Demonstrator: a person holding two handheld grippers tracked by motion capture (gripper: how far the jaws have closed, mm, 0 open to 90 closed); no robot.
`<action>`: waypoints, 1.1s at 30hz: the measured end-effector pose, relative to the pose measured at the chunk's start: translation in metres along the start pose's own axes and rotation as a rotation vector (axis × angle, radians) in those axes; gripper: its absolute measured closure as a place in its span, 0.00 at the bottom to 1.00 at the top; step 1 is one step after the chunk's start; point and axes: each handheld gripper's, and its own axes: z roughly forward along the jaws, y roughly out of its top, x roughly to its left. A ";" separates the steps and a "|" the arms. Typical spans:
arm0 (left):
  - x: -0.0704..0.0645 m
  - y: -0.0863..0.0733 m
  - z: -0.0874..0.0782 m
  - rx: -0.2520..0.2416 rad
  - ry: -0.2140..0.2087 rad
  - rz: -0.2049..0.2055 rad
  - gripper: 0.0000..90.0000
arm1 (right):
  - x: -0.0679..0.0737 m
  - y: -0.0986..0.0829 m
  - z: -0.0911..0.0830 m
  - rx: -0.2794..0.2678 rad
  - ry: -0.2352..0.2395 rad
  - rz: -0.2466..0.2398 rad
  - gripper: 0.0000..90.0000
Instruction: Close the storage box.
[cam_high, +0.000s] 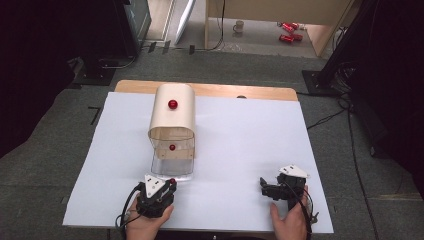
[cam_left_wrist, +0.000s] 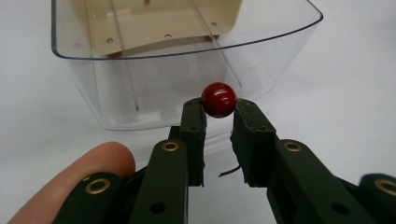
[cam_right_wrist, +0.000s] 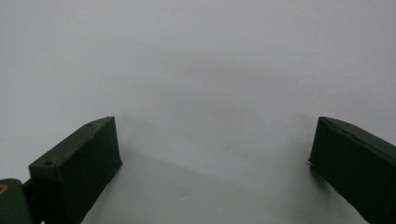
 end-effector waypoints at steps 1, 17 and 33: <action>0.000 0.000 0.000 0.000 0.000 0.000 0.83 | 0.000 0.000 0.000 0.000 0.000 0.000 0.02; 0.008 0.016 0.020 0.001 0.013 0.003 0.84 | 0.000 0.000 0.000 0.000 0.000 0.000 0.02; 0.012 0.027 0.032 -0.001 0.023 0.007 0.84 | 0.000 0.000 0.000 0.000 0.000 0.000 0.02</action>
